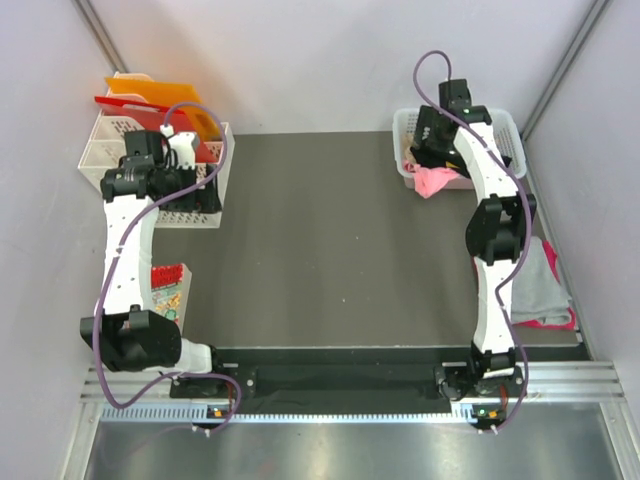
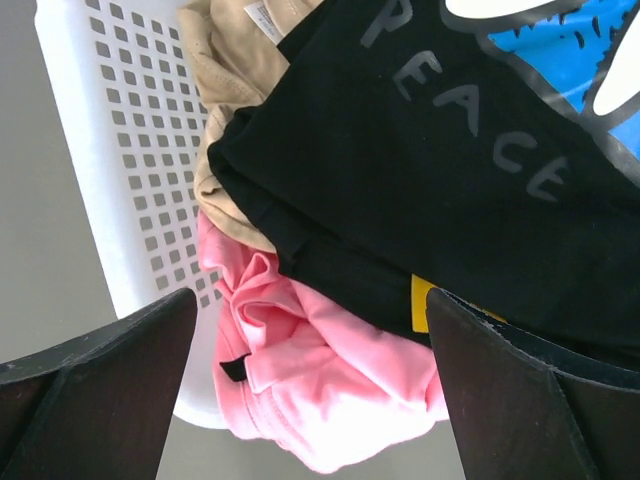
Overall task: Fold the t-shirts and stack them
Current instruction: Grab crumpled tshirt from bin with the right arm
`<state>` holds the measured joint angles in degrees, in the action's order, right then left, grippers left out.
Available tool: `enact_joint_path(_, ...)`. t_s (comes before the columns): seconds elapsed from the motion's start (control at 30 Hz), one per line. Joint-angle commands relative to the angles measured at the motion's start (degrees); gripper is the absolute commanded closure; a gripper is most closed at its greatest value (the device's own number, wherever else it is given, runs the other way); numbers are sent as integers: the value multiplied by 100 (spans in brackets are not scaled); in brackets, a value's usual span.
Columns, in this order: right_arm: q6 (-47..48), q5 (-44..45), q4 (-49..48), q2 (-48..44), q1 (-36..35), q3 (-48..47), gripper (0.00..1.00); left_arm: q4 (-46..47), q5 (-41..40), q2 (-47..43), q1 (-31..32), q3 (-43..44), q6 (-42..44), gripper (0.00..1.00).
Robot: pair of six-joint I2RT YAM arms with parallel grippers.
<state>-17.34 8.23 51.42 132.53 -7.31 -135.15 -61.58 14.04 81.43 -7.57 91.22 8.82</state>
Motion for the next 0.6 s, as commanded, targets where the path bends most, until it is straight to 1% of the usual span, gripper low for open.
enact_joint_path(0.0, 143, 21, -466, -70, 19, -468, 3, 67, 20, -250, -34, -218, 111, 1)
enact_joint_path(0.27, 205, 83, -545, 71, 265, -468, 8, 164, 99, -206, -51, -289, 23, 1)
enact_joint_path(0.57, 231, -85, -554, 502, 397, -301, 8, 24, 151, -215, -130, -122, 102, 1)
